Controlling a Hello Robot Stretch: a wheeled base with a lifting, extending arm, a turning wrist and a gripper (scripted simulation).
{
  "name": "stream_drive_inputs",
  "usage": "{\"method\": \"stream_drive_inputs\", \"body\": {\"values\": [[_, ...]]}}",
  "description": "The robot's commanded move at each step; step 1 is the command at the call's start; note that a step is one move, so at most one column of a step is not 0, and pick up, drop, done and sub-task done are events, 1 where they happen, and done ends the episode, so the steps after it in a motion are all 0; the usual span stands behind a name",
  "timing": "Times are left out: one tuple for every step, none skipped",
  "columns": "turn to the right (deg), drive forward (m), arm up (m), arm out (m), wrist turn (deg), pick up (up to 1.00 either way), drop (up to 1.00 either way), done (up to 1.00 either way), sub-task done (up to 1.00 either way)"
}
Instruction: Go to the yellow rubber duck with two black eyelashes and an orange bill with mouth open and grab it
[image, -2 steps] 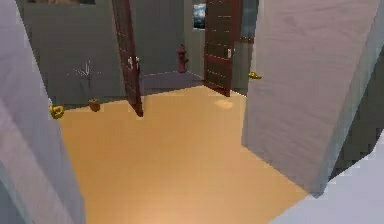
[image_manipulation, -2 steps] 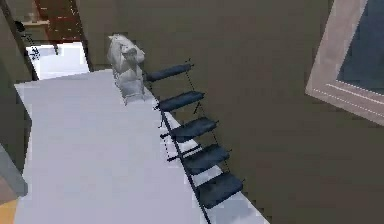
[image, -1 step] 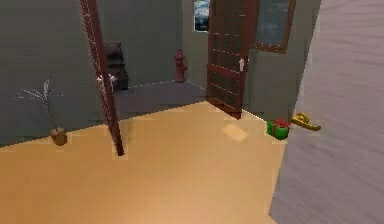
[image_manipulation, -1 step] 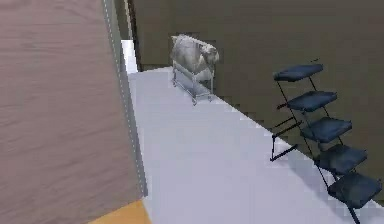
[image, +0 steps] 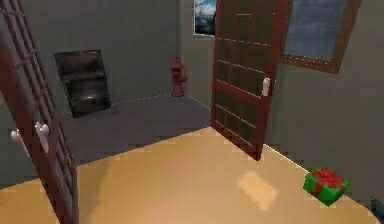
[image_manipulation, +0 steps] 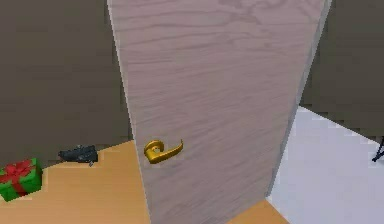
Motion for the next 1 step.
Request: {"method": "stream_drive_inputs", "body": {"values": [[6.0, 0.0, 0.0, 0.0, 0.0, 0.0, 0.0, 0.0, 0.0]]}}
